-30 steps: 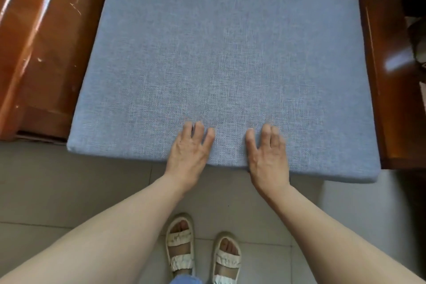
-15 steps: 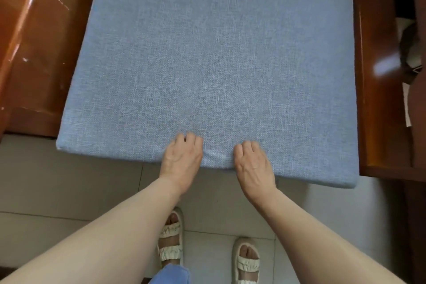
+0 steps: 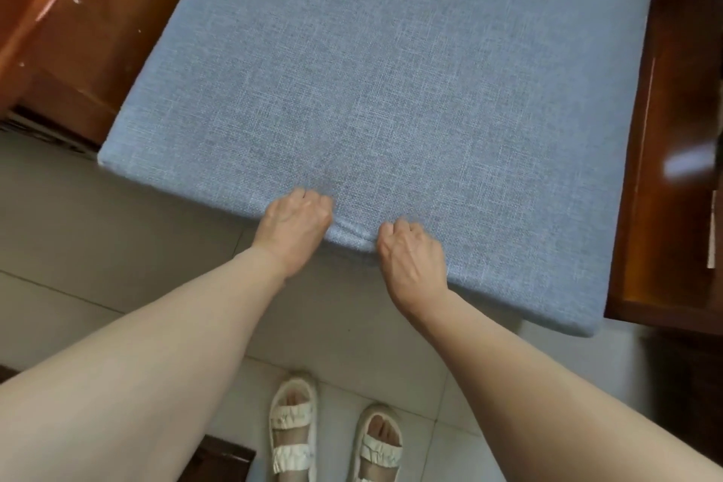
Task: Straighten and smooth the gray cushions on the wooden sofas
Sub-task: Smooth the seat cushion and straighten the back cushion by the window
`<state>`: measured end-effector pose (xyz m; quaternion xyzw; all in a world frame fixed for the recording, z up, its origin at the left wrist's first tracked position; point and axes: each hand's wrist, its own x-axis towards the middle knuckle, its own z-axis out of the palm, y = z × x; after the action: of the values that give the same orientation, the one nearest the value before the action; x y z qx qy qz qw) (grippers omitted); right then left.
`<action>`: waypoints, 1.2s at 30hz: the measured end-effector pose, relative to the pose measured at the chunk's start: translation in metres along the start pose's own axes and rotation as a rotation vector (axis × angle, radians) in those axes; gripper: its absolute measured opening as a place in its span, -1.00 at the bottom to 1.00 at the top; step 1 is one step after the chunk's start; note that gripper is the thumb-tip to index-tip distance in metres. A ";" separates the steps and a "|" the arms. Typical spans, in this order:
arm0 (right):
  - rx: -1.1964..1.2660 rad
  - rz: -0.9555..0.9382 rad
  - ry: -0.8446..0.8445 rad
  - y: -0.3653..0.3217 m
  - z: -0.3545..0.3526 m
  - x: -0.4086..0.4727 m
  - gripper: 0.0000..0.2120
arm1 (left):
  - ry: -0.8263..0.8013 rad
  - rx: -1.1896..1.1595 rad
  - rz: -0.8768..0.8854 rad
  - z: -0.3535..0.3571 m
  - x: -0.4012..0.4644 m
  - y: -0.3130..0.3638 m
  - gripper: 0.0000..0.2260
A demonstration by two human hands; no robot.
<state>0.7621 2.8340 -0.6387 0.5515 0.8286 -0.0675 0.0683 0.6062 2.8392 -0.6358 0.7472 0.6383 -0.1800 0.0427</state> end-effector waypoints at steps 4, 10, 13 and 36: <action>0.015 -0.036 -0.111 0.002 -0.003 -0.003 -0.86 | -0.011 0.005 0.028 -0.003 -0.001 -0.002 -0.78; 0.087 0.017 -0.102 -0.001 -0.013 -0.014 -0.81 | 0.044 -0.081 0.078 -0.009 -0.013 -0.009 -0.75; 0.080 0.037 -0.088 -0.005 -0.017 -0.019 -0.80 | 0.064 -0.098 0.083 -0.009 -0.017 -0.009 -0.75; 0.011 0.013 -0.129 -0.051 -0.014 -0.084 -0.81 | 0.061 -0.147 0.175 0.005 -0.091 -0.012 -0.77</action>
<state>0.7470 2.7411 -0.6077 0.5519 0.8184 -0.1068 0.1189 0.5827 2.7544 -0.6093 0.8000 0.5832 -0.1056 0.0934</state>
